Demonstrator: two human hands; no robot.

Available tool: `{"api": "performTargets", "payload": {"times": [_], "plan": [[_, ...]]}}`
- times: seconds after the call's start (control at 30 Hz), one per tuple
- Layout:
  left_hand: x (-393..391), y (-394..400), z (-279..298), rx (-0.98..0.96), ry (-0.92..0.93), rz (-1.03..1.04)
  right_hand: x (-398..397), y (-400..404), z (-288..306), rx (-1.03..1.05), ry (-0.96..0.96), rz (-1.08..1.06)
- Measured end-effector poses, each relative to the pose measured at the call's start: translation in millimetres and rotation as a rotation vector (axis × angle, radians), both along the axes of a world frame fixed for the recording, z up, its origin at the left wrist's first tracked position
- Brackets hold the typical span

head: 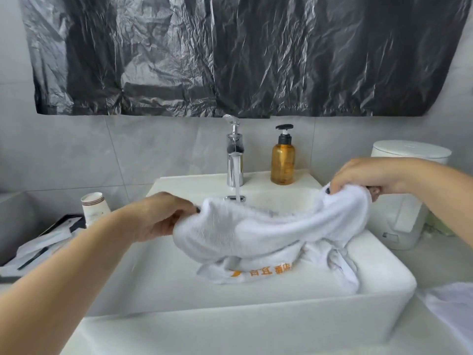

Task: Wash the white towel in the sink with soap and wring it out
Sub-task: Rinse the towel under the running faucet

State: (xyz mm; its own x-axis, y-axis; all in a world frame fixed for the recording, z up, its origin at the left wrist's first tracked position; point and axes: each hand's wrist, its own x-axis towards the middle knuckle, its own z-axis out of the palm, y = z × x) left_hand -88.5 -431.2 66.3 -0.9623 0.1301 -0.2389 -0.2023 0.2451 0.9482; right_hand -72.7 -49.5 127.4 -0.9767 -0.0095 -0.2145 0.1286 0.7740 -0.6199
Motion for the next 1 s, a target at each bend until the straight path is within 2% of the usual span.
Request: {"api": "performTargets", "payload": {"times": [0.07,0.13,0.2,0.27,0.37,0.43,0.53,0.7,0.8,0.9,1.0], "plan": [[3.3,-0.9,-21.3,-0.225,-0.145,-0.047,1.4,-4.2,-15.2,0.215,-0.129,0.059],[4.2,5.1,-41.1,-0.529,-0.200,-0.125,-4.3,-18.1,-34.2,0.476,-0.185,0.106],[1.6,16.6,-50.8,-0.790,-0.197,-0.181,-9.4,-40.3,-51.4,0.716,-0.160,0.166],[-7.4,28.4,-51.7,-0.892,-0.153,-0.165,-12.4,-65.9,-63.2,0.806,-0.053,0.214],[-23.4,46.2,-51.6,-0.894,0.006,-0.112,-27.7,-105.3,-75.7,0.639,0.016,0.316],[-33.3,56.8,-58.0,-0.803,0.024,-0.097,-42.4,-131.1,-90.4,0.525,-0.007,0.371],[-41.1,70.5,-68.0,-0.813,-0.032,-0.111,-55.4,-156.6,-109.1,0.590,-0.065,0.394],[-52.2,72.3,-76.9,-0.877,0.030,-0.116,-79.2,-157.1,-121.5,0.651,-0.035,0.291],[-55.6,72.5,-83.4,-0.905,0.029,-0.097,-88.1,-145.9,-136.9,0.493,0.051,0.179],[-57.2,77.2,-84.5,-0.909,0.129,-0.055,-90.0,-140.8,-147.9,0.375,0.234,0.092],[-50.7,76.5,-74.0,-0.903,0.205,-0.015,-88.8,-138.2,-145.8,0.227,0.379,0.109]]}}
